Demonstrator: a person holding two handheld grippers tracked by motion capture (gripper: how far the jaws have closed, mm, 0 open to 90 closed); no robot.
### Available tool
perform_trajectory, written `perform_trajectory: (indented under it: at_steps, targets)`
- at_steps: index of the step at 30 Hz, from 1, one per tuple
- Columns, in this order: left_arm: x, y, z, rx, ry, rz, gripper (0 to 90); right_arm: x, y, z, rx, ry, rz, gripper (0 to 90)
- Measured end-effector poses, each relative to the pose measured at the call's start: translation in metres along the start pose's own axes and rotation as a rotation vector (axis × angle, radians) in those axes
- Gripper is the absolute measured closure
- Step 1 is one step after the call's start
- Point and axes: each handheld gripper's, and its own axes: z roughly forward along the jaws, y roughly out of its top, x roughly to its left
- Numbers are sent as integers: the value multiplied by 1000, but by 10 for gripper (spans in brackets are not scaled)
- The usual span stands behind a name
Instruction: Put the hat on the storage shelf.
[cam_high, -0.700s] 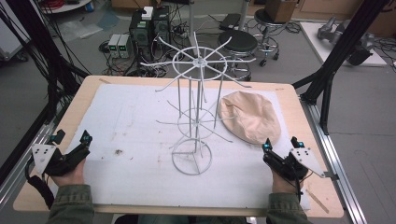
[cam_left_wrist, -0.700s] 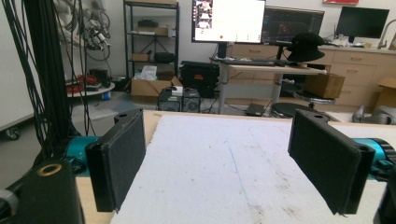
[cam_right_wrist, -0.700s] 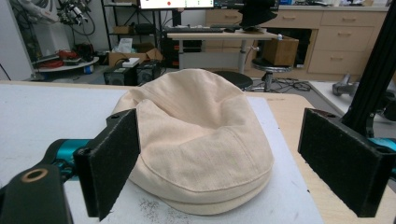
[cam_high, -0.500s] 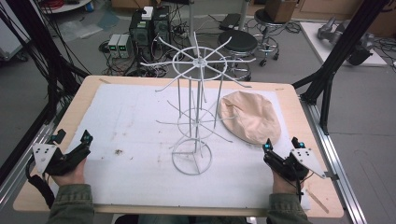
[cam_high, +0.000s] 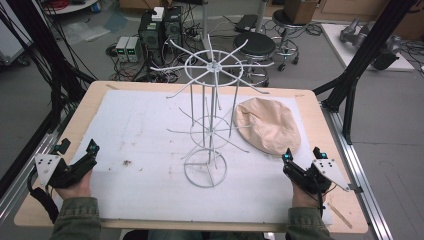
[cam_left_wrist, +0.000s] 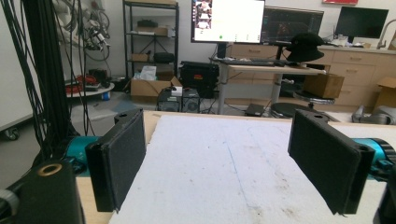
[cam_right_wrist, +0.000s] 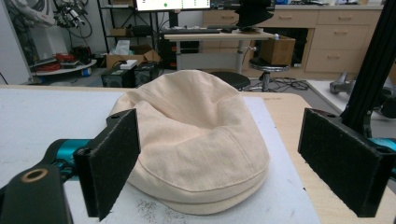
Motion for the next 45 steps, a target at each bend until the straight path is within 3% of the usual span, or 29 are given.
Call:
perform_trajectory:
  at_steps: [21, 25, 28, 32, 36, 43, 45]
  targets:
    - [0, 0, 0, 0, -4, -4, 195, -2, 0, 2, 1, -4, 15, 120]
    - [0, 0, 1, 2, -4, -4, 196, -6, 4, 5, -3, 9, 53, 120]
    - [0, 0, 1, -2, -3, -1, 196, -10, 10, 10, 9, 14, 69, 120]
    - [0, -1, 2, 0, -2, 0, 197, -9, 23, 13, -4, 13, 22, 120]
    - [0, -1, 2, 1, -2, -1, 198, -9, 33, 18, -4, 39, 27, 120]
    - [0, -1, 2, 2, -5, -2, 197, -7, 56, 40, 22, 56, 37, 116]
    - [0, -1, 2, 1, -7, -4, 197, -7, 64, 47, 12, 44, 16, 116]
